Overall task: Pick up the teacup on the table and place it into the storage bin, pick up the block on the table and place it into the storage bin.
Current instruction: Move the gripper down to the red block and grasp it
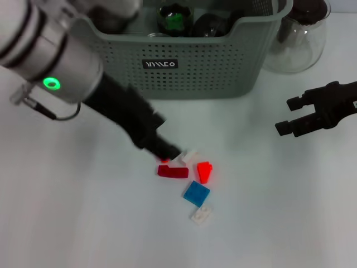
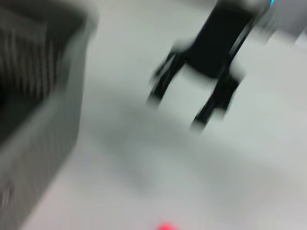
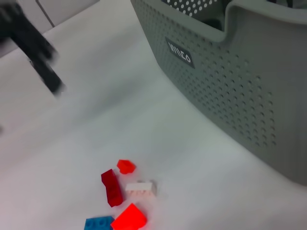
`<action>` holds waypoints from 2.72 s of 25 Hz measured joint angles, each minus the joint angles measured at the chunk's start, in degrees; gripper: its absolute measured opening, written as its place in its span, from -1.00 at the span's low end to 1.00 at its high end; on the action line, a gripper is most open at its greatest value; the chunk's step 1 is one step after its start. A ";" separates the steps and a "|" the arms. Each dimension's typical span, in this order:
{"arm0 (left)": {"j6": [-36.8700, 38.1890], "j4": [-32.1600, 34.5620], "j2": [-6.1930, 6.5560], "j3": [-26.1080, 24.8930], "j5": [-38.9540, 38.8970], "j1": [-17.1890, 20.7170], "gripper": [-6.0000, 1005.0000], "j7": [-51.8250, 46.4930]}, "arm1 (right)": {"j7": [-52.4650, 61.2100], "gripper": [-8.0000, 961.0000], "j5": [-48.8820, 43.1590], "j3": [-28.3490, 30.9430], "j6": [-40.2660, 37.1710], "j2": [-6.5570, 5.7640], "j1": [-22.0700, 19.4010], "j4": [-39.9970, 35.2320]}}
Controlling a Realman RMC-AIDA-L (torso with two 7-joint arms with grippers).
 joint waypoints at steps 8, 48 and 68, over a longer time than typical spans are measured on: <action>-9.84 -11.84 0.05 10.27 10.76 -2.35 0.51 1.35 | 0.05 0.89 0.01 0.13 0.23 0.12 -0.28 0.01; -5.01 -3.22 -0.39 9.95 3.69 4.32 0.51 5.31 | 0.39 0.89 0.27 0.05 -1.23 -0.02 0.02 -0.33; 0.84 -36.89 -0.12 -36.05 -27.54 12.50 0.52 51.60 | 4.12 0.89 -0.15 -17.79 -5.48 2.59 11.27 -4.42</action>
